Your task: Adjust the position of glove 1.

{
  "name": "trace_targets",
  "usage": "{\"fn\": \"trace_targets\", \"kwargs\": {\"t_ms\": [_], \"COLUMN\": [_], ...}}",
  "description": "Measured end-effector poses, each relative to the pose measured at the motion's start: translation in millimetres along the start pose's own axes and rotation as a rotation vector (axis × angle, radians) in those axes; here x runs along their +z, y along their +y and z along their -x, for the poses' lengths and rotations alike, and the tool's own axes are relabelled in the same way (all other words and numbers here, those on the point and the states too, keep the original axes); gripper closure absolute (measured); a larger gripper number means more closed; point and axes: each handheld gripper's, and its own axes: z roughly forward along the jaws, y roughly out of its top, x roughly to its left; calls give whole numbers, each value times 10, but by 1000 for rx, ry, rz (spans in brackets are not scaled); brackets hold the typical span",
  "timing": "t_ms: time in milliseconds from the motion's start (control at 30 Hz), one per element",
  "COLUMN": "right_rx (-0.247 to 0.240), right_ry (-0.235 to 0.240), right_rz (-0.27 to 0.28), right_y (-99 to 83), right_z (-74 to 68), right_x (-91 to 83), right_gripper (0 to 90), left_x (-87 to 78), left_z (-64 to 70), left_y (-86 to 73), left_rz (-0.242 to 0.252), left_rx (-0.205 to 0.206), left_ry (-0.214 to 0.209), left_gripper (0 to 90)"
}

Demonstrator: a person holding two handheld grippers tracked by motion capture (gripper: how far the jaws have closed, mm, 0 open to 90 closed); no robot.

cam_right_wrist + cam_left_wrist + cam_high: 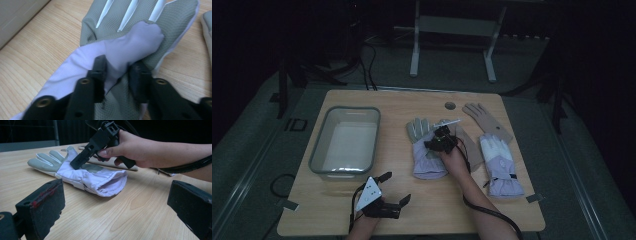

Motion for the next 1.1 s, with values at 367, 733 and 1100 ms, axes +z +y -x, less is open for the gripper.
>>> {"fn": "trace_targets", "kwargs": {"t_ms": [367, 733, 1100], "right_rx": [-9, -2, 52], "right_ry": [25, 13, -6], "right_rz": [57, 132, 50], "right_y": [59, -37, -496], "right_z": [-213, -160, 15], "right_x": [-346, -1116, -889], "right_gripper": [800, 799, 797], "left_x": [-1, -8, 0], "left_z": [-9, 1, 15], "left_y": [-2, -7, -2], "left_rz": [1, 12, -1], "left_rx": [-14, -7, 2], "left_ry": [3, 16, 18], "left_gripper": [14, 14, 14]}}
